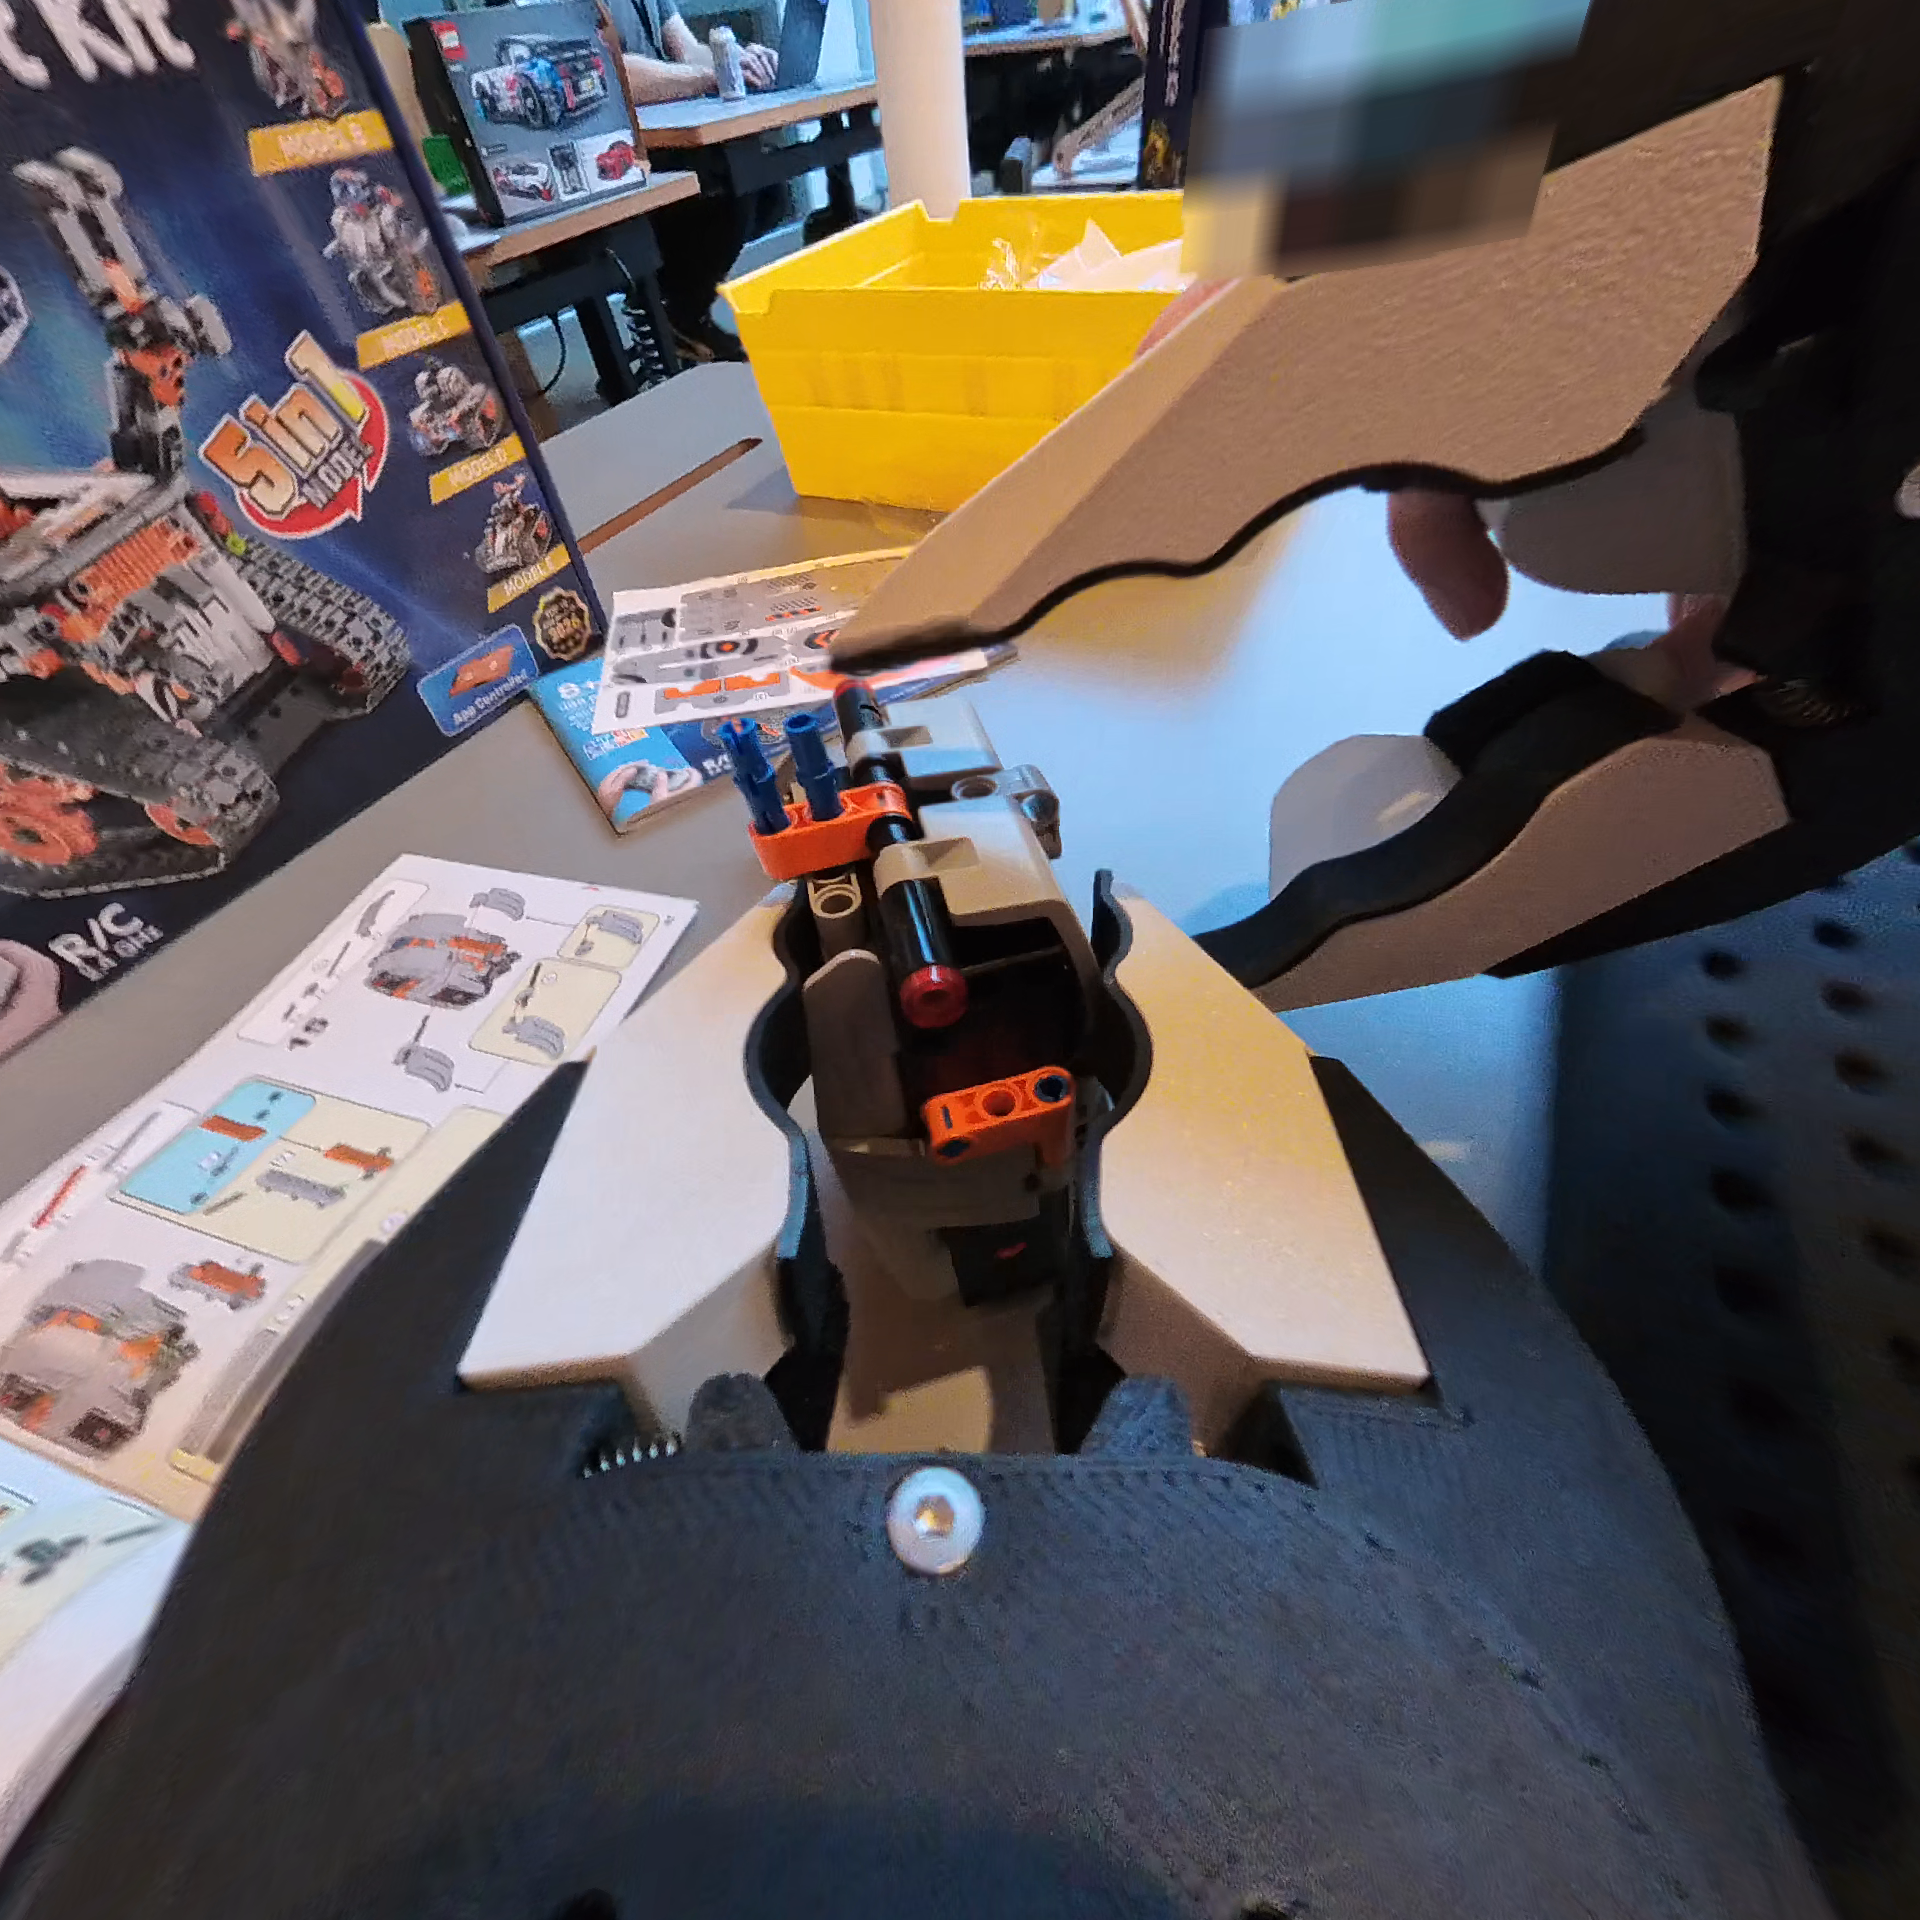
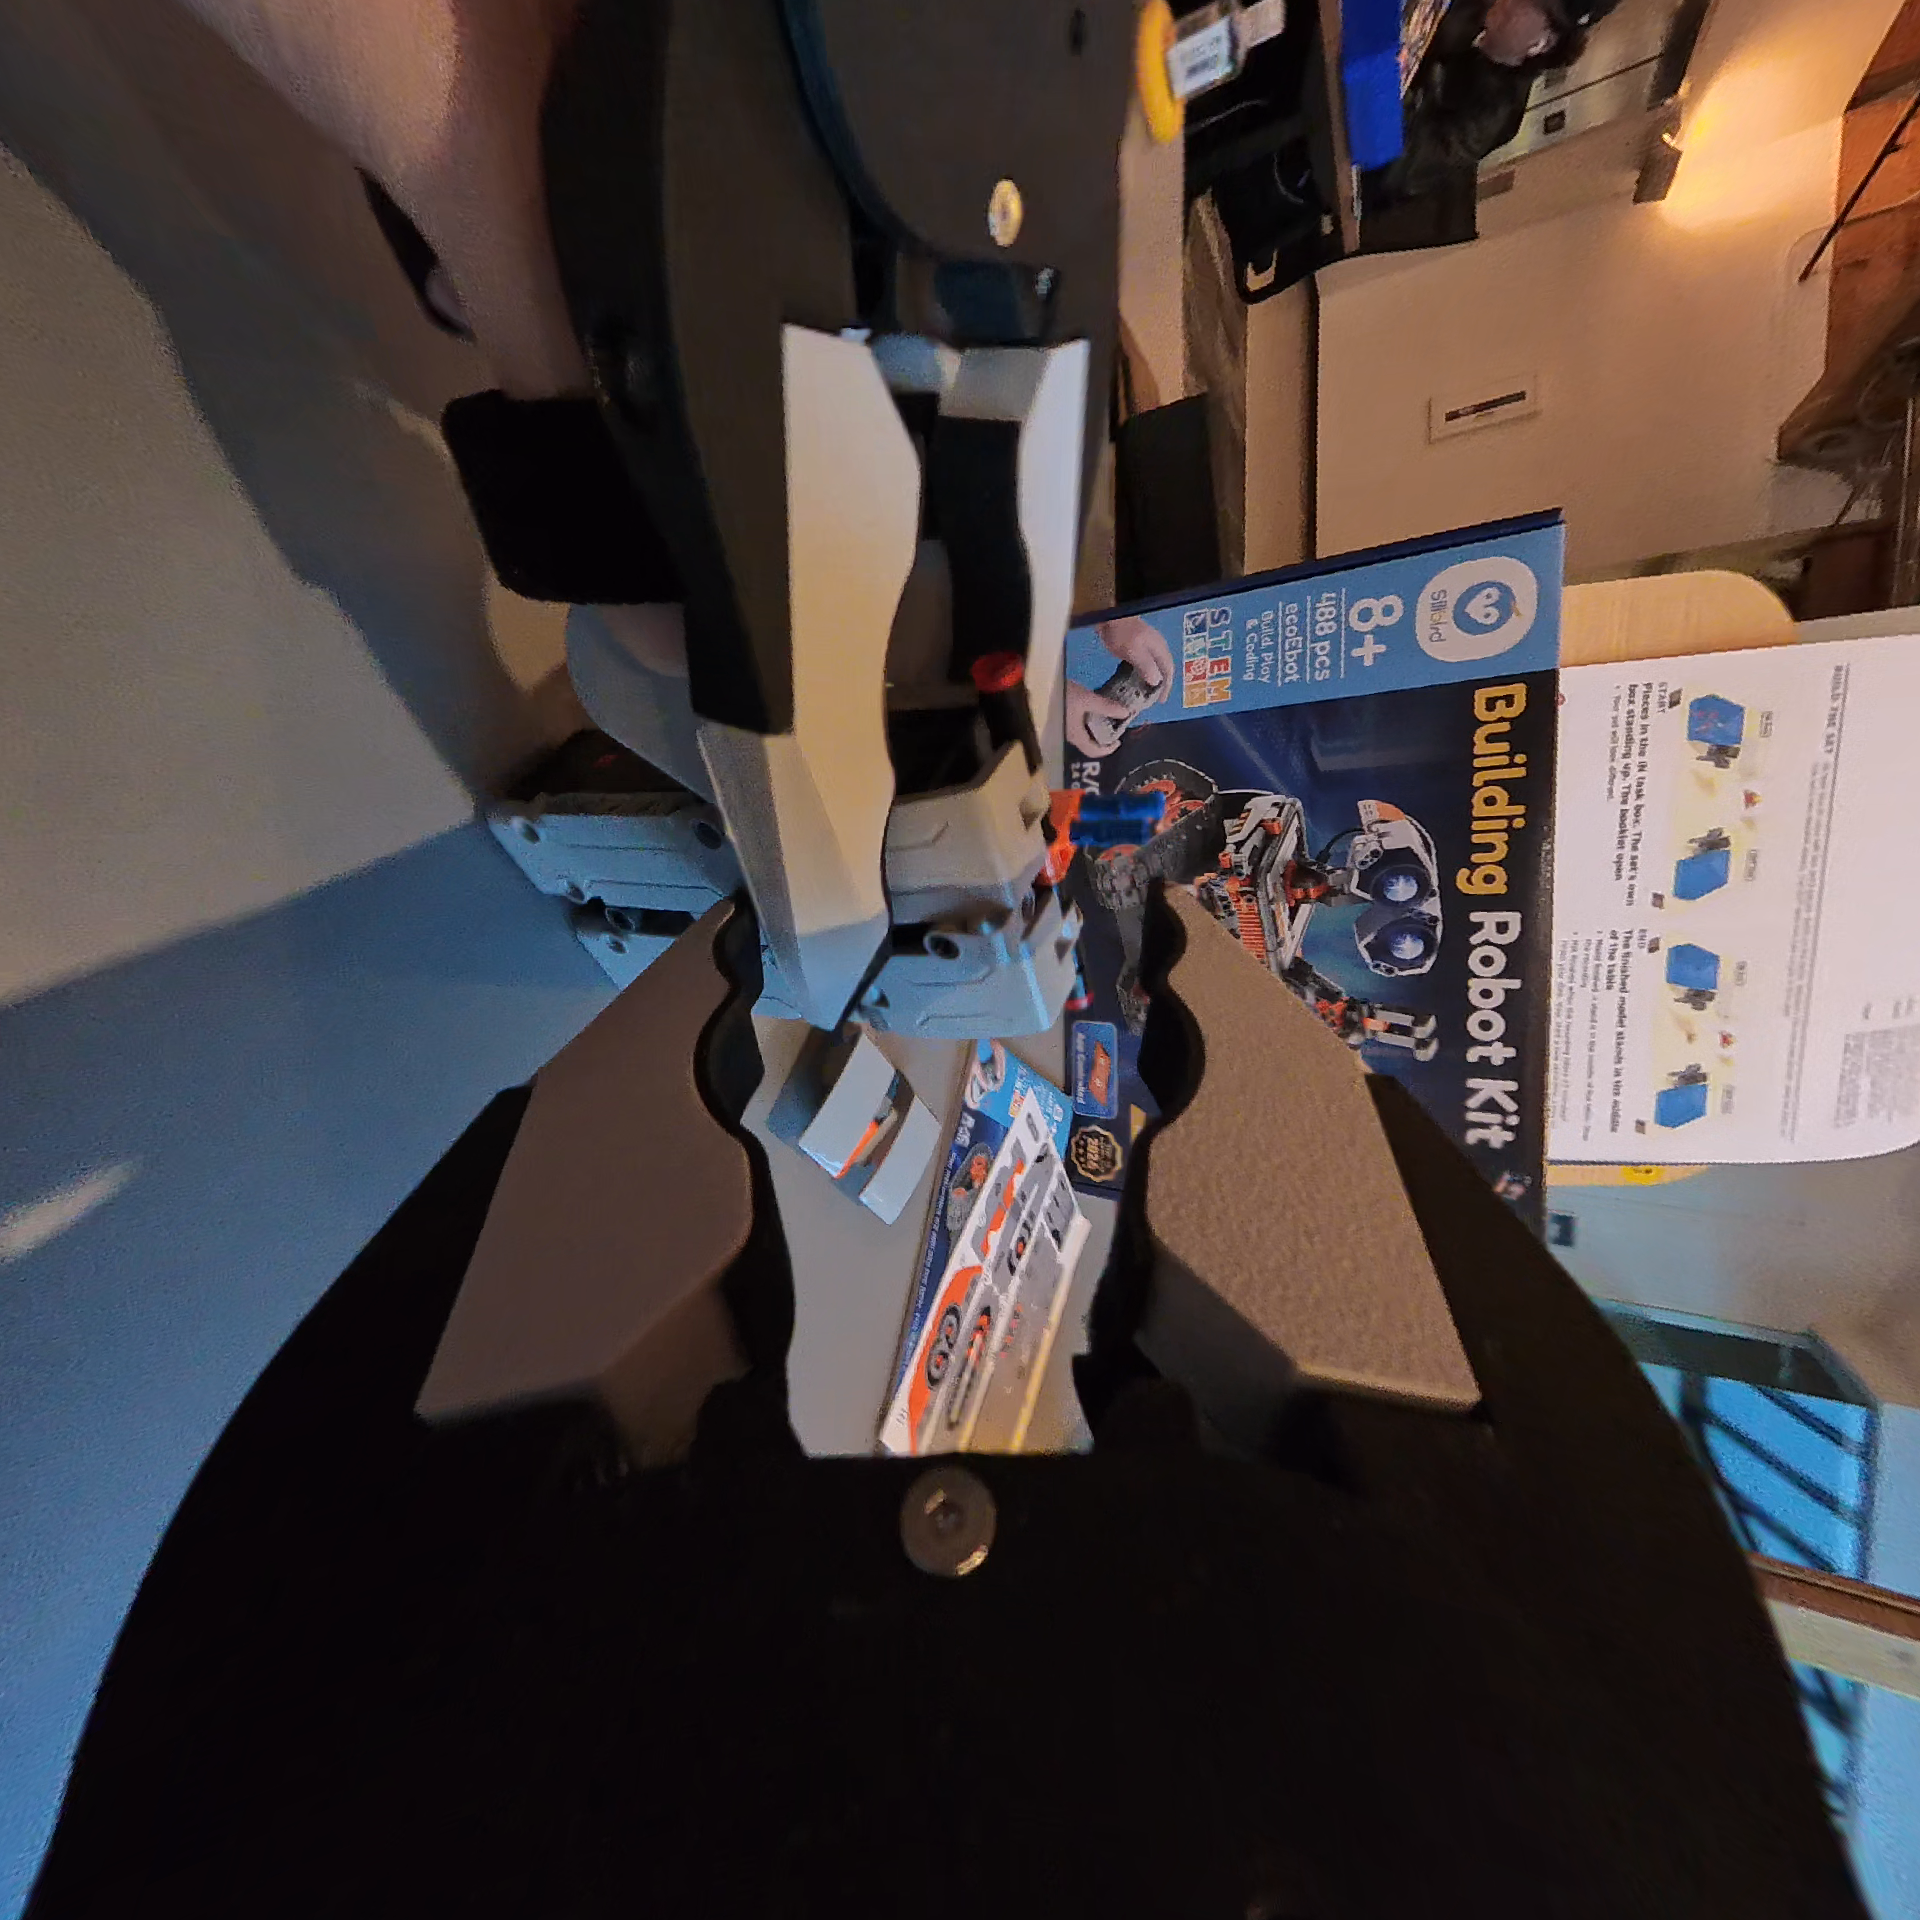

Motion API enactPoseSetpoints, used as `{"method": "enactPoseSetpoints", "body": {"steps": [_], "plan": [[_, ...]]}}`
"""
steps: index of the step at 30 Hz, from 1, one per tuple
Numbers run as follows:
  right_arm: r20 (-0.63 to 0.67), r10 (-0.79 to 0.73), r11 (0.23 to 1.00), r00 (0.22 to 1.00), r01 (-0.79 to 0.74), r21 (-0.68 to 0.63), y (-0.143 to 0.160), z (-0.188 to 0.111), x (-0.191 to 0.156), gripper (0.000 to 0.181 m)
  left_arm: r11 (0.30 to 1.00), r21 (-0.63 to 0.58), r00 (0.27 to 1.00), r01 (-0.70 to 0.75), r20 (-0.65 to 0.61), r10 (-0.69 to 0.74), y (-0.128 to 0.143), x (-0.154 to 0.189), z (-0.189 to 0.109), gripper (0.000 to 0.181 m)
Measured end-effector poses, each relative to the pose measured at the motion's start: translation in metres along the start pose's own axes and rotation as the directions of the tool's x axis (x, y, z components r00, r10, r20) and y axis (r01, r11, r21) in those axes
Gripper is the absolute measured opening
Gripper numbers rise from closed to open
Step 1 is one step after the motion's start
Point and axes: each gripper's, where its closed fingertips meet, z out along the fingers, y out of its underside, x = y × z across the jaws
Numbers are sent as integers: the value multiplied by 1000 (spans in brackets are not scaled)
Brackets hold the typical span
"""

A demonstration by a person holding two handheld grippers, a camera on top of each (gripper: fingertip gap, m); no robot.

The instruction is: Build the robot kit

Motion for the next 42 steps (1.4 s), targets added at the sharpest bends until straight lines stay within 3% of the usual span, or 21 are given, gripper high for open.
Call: {"method": "enactPoseSetpoints", "body": {"steps": [3,5,8,10,12,14,19,30,34,42], "plan": [[-10,173,984,985,-172,54,-5,-7,6,74,997,40,998,68,-10,-68,1,-6,-7,51],[40,355,930,934,-357,88,-5,-11,3,67,996,45,997,80,-6,-80,3,-8,-9,51],[115,633,762,766,-642,86,3,-13,-5,65,998,37,999,50,-1,-50,5,-7,-12,52],[165,772,609,614,-789,87,6,-14,-8,65,999,26,999,38,10,-39,5,-6,-15,52],[259,852,454,455,-888,70,4,-13,-16,63,1000,17,1000,18,19,-19,6,-4,-16,52],[324,868,384,376,-922,41,3,-10,-26,63,1000,13,1000,5,18,-5,6,-2,-18,52],[368,828,465,423,-885,-31,7,4,-49,67,1000,-2,1000,17,24,-17,8,-2,-25,52],[371,765,549,526,-835,51,-26,46,-50,79,979,-43,976,201,97,-196,18,-26,-41,53],[385,754,546,531,-834,81,-35,55,-48,77,977,-39,975,211,77,-208,19,-29,-48,57],[532,662,560,528,-820,117,-43,60,-48,76,957,7,955,288,-67,-287,20,-34,-63,61]]}}
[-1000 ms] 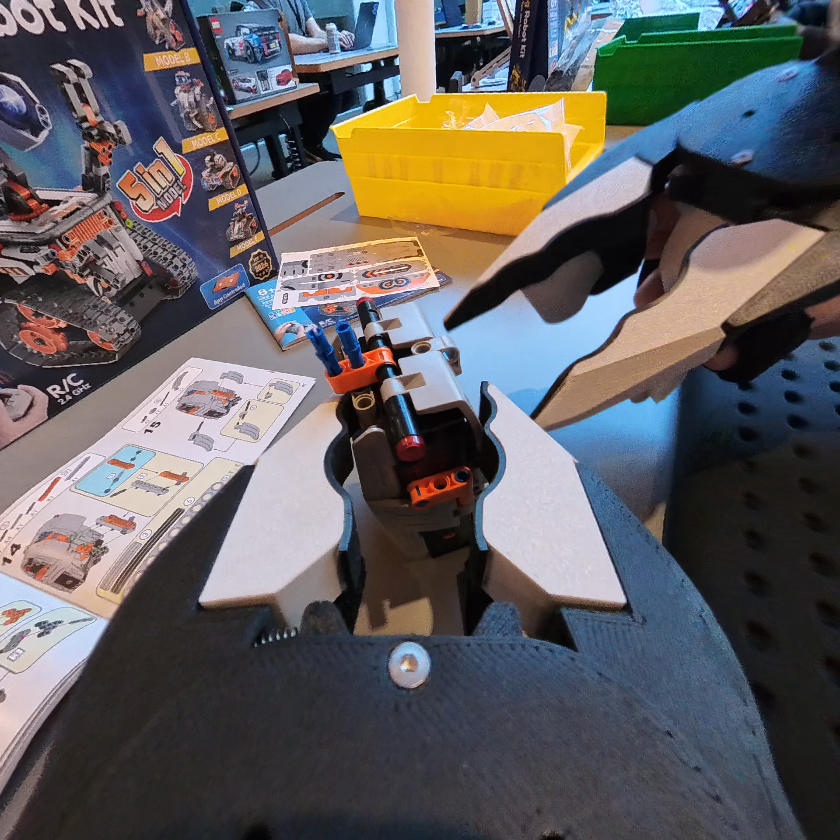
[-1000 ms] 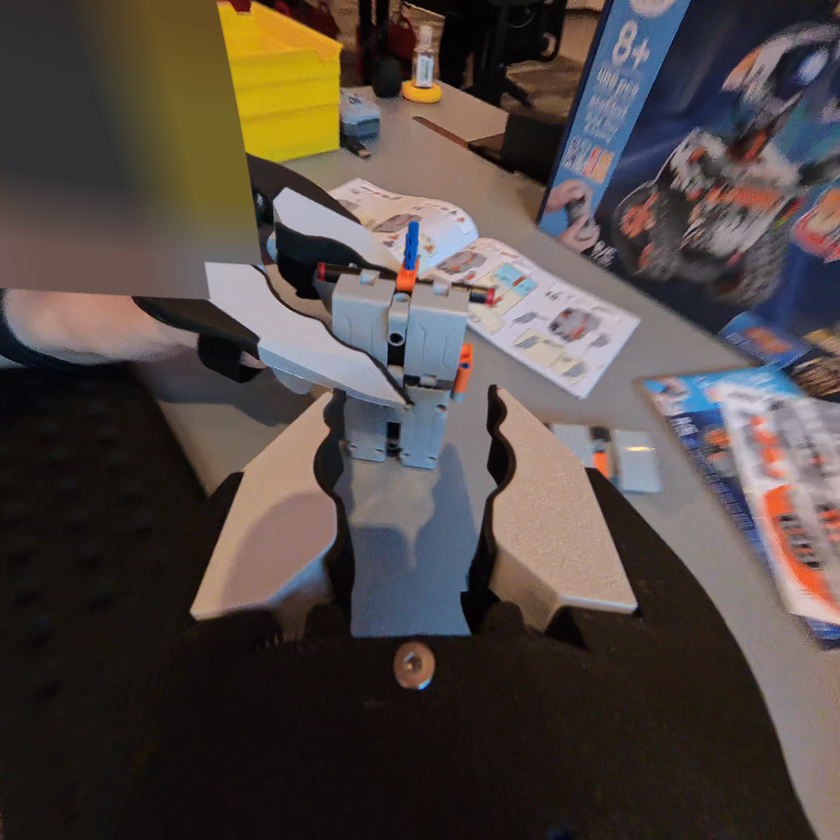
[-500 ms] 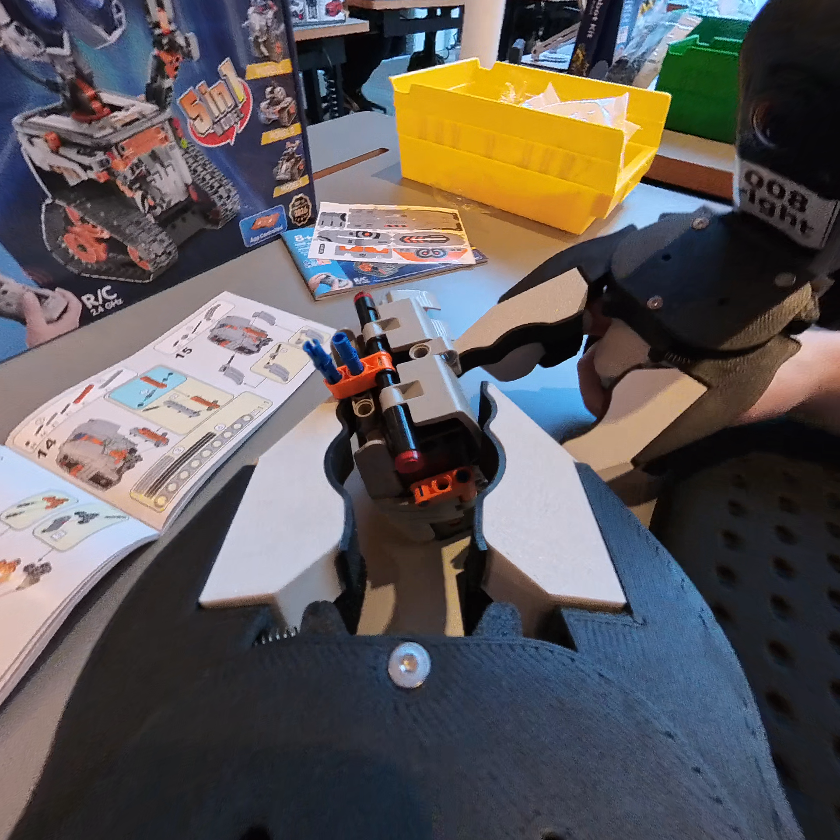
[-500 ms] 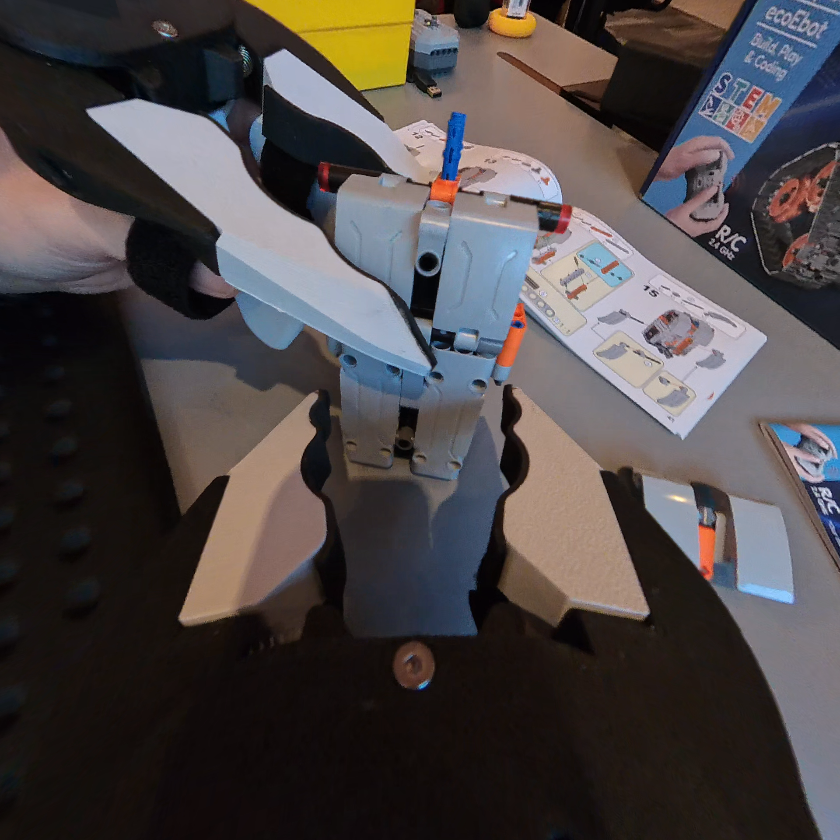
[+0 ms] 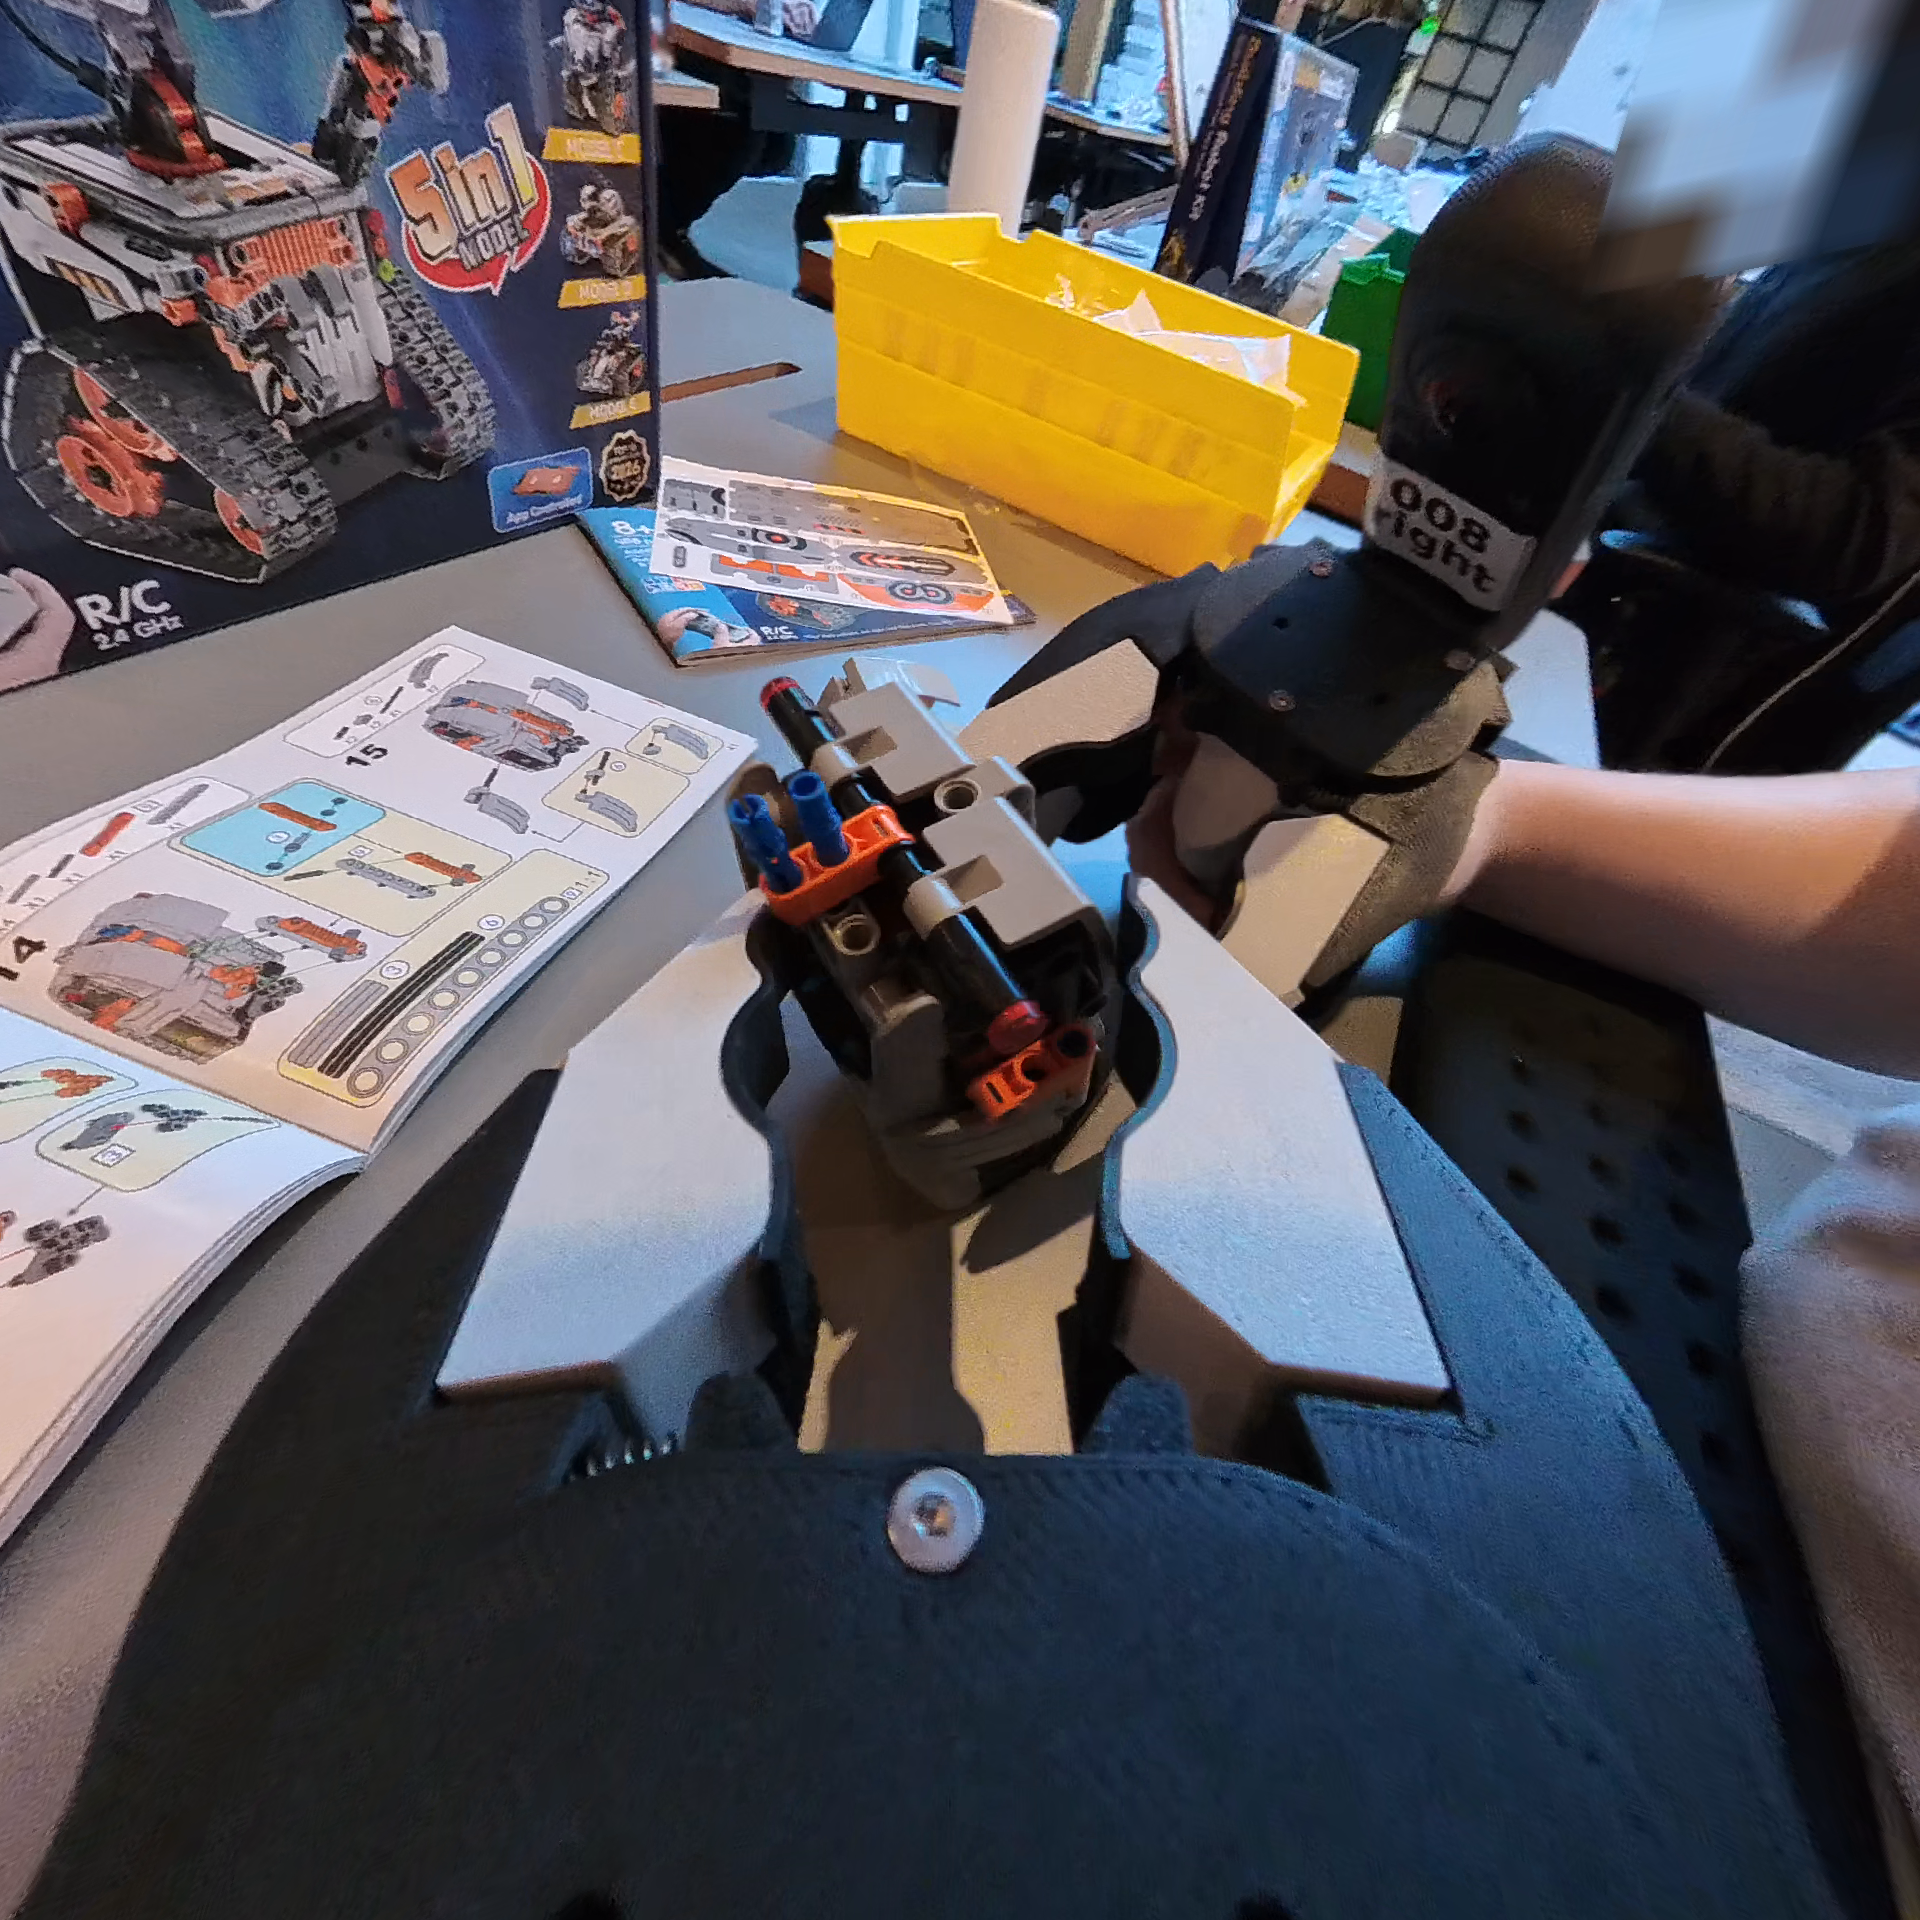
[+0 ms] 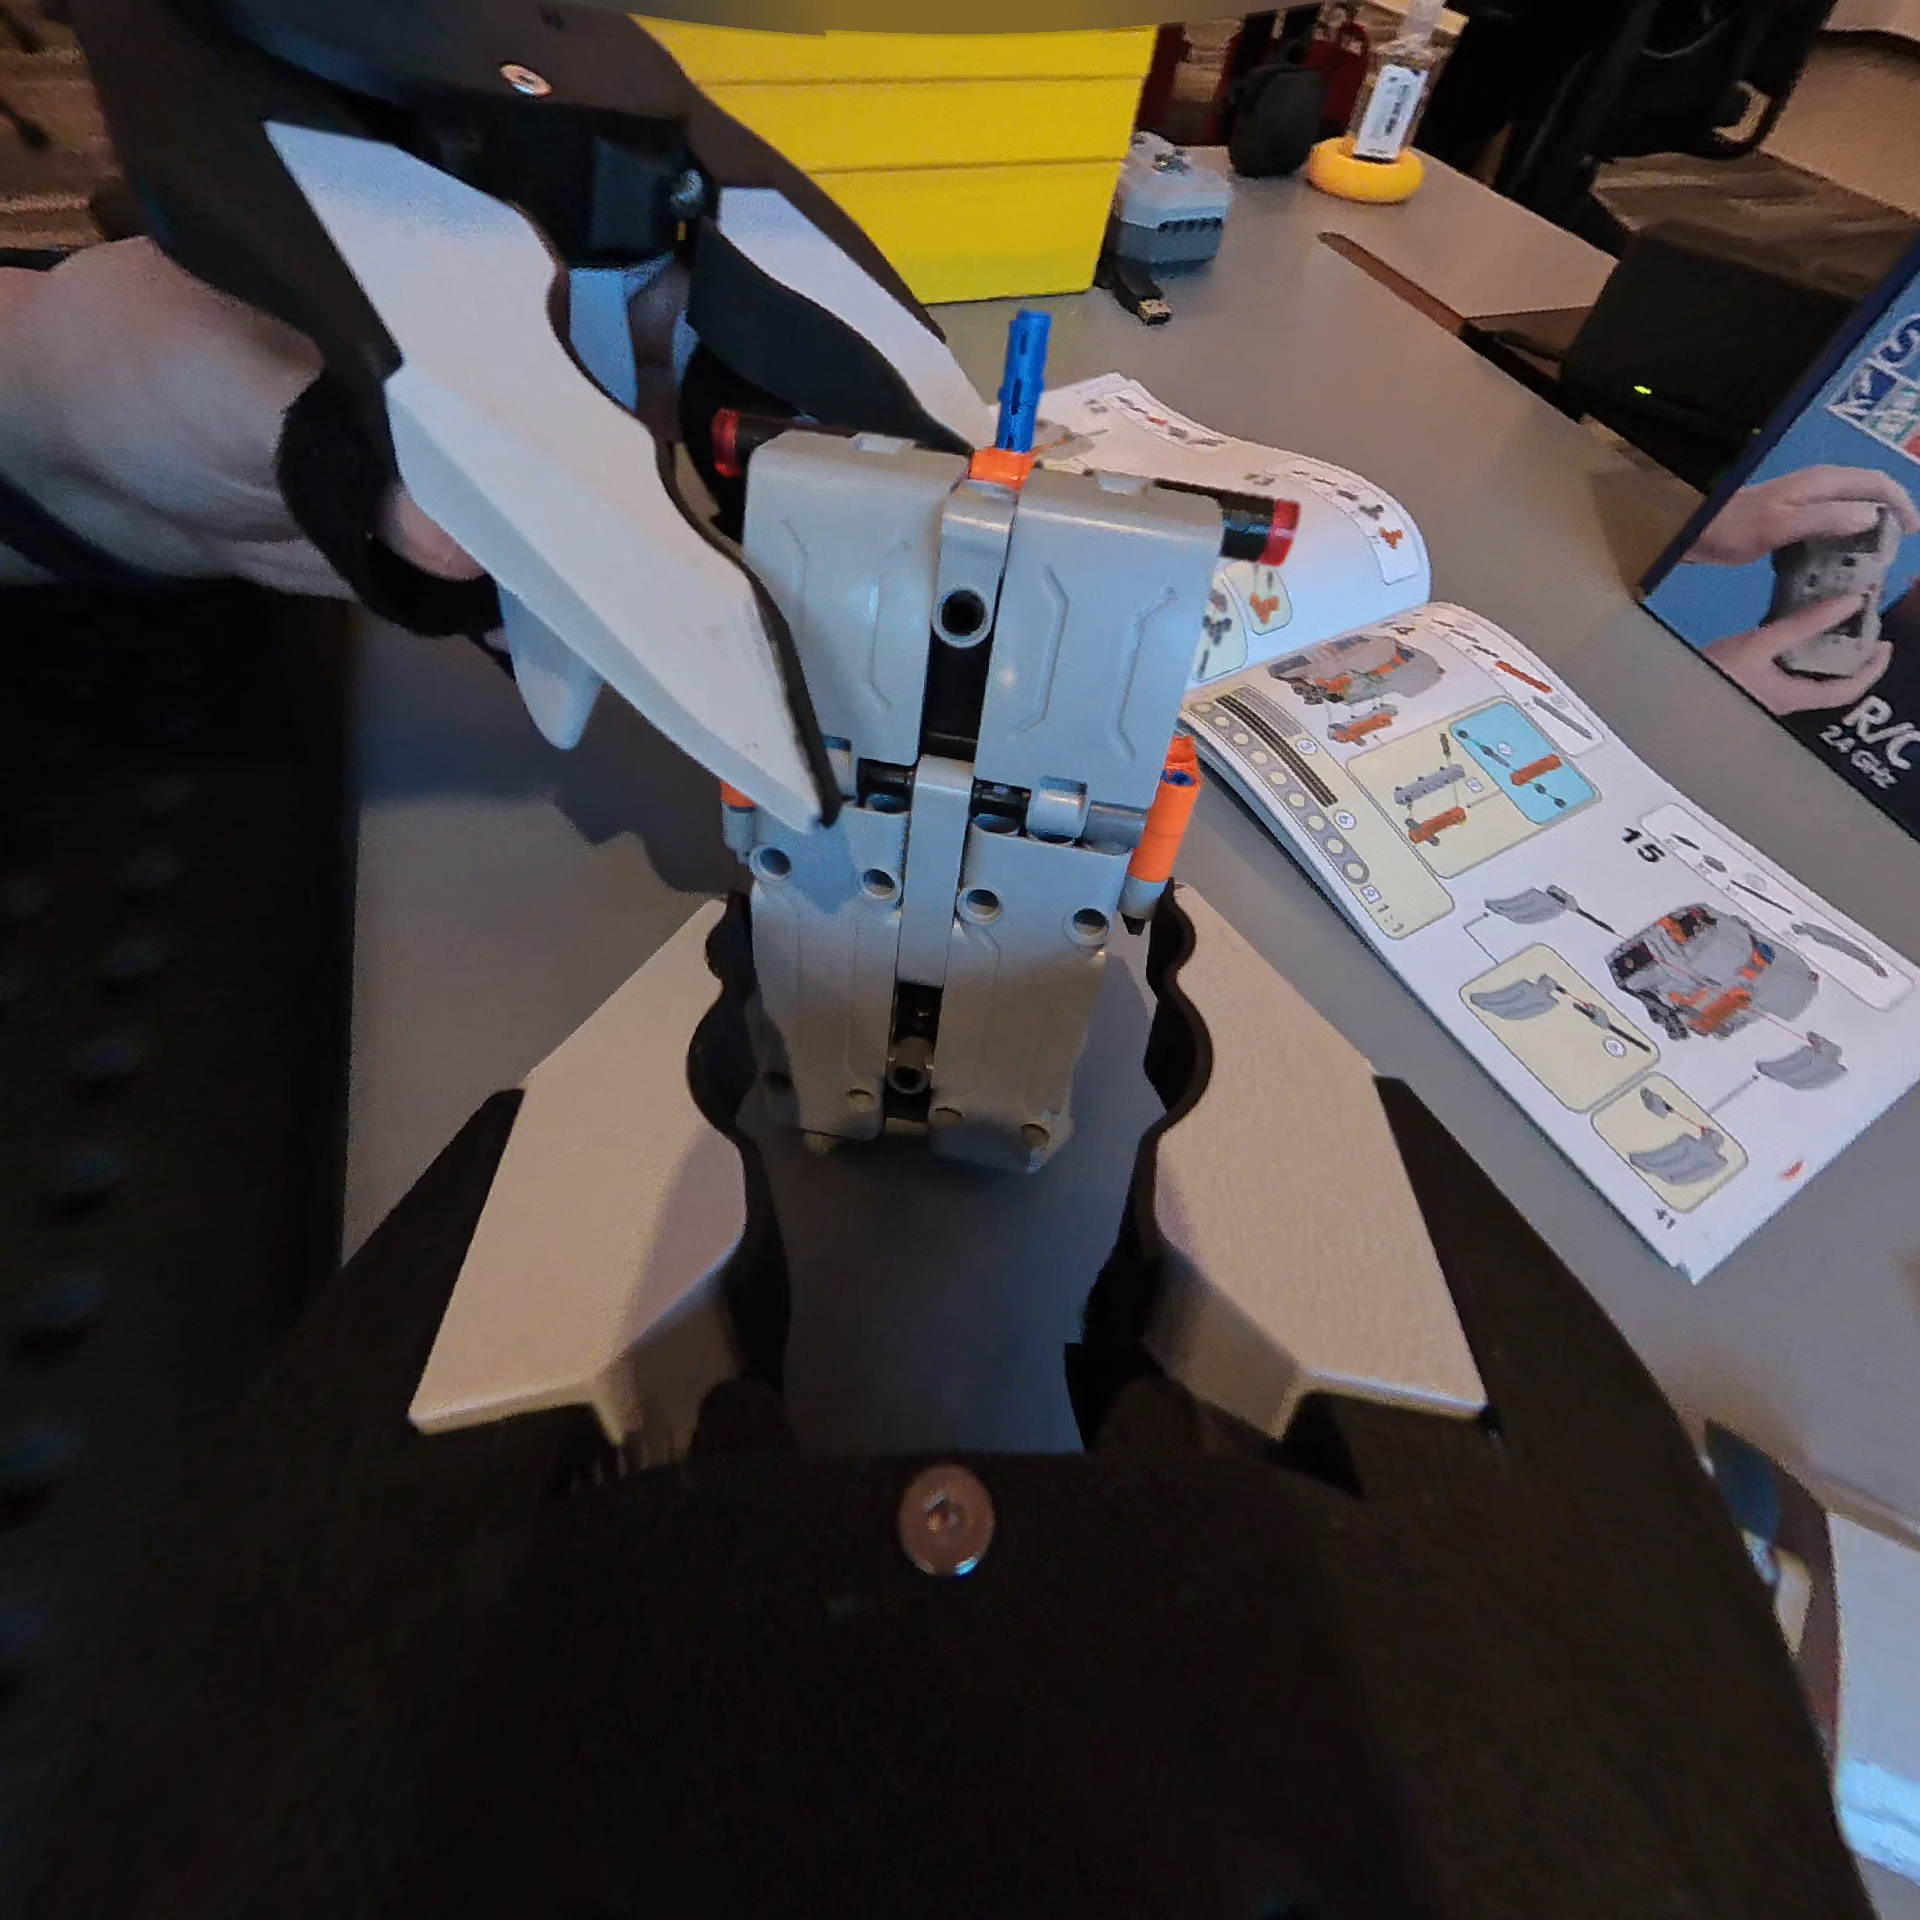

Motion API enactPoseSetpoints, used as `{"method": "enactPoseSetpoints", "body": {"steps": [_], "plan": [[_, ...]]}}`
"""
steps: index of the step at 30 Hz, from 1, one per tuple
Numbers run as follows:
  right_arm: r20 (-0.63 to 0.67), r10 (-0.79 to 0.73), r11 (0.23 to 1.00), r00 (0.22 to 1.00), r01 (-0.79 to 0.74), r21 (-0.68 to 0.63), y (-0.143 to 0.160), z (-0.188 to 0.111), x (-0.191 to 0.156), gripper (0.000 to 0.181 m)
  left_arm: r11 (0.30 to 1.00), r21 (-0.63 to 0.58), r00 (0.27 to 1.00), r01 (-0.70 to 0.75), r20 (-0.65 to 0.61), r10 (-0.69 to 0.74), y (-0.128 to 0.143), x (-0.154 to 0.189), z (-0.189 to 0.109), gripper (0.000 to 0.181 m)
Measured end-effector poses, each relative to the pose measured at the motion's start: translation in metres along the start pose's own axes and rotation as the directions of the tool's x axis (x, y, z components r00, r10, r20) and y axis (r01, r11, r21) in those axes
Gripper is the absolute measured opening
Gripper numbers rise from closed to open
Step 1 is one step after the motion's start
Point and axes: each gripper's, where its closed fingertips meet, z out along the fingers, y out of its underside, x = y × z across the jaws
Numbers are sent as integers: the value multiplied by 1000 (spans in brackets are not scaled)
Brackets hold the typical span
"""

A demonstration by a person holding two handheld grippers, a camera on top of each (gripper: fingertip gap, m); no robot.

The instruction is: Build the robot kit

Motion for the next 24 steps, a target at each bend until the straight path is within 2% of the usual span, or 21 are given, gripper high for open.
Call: {"method": "enactPoseSetpoints", "body": {"steps": [9,17,24], "plan": [[72,-27,1000,997,27,10,0,0,5,76,997,37,996,63,-60,-61,-2,-4,0,62],[74,-23,1000,997,22,13,0,0,7,76,994,50,992,100,-79,-96,-2,-6,1,61],[77,-24,1000,997,22,15,1,-2,7,76,978,72,974,194,-130,-184,-5,-6,1,61]]}}
